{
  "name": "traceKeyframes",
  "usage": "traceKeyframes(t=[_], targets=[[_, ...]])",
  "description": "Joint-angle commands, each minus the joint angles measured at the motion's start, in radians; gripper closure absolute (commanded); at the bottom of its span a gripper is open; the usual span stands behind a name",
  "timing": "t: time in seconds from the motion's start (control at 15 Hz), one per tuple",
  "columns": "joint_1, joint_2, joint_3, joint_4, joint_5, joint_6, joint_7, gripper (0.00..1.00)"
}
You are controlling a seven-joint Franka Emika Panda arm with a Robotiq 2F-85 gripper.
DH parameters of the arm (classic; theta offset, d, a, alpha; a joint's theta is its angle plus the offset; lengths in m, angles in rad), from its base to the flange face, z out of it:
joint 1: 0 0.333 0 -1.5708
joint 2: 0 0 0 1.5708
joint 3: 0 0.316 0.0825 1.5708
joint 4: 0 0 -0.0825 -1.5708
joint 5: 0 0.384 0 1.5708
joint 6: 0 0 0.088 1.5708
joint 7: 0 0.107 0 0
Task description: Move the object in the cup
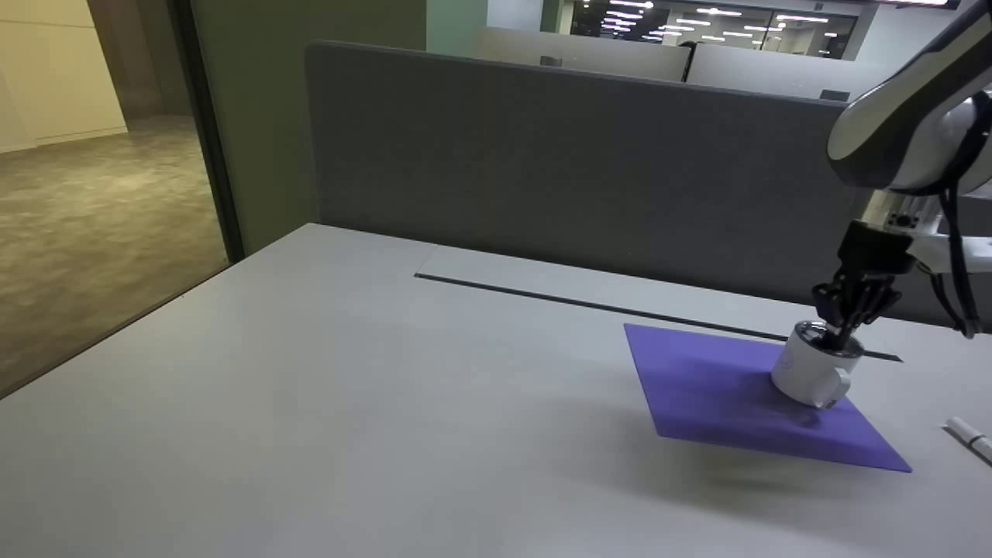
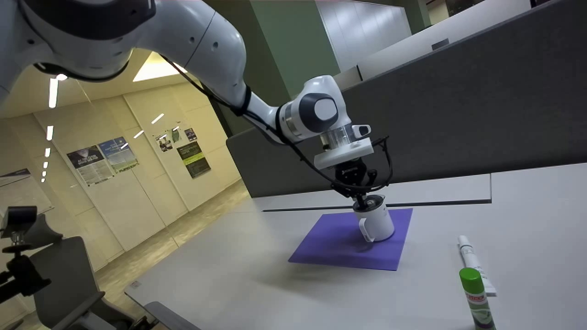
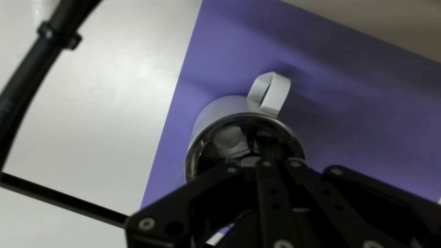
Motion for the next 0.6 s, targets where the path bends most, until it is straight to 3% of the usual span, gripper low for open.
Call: traceKeyframes(t=[0.0, 0.33, 0.4, 0.53], targets=[[-0.033, 0.049, 0.023, 0.074, 0.043, -0.092, 0.013, 1.0], [-0.04, 0.02, -0.003, 0.114, 0.07, -0.112, 0.061, 1.0], [-0.047, 0.002, 0.0, 0.123, 0.072, -0.149, 0.053, 0.74], [-0.073, -0.033, 0.017, 0.15, 0.091, -0.254, 0.017, 0.67]])
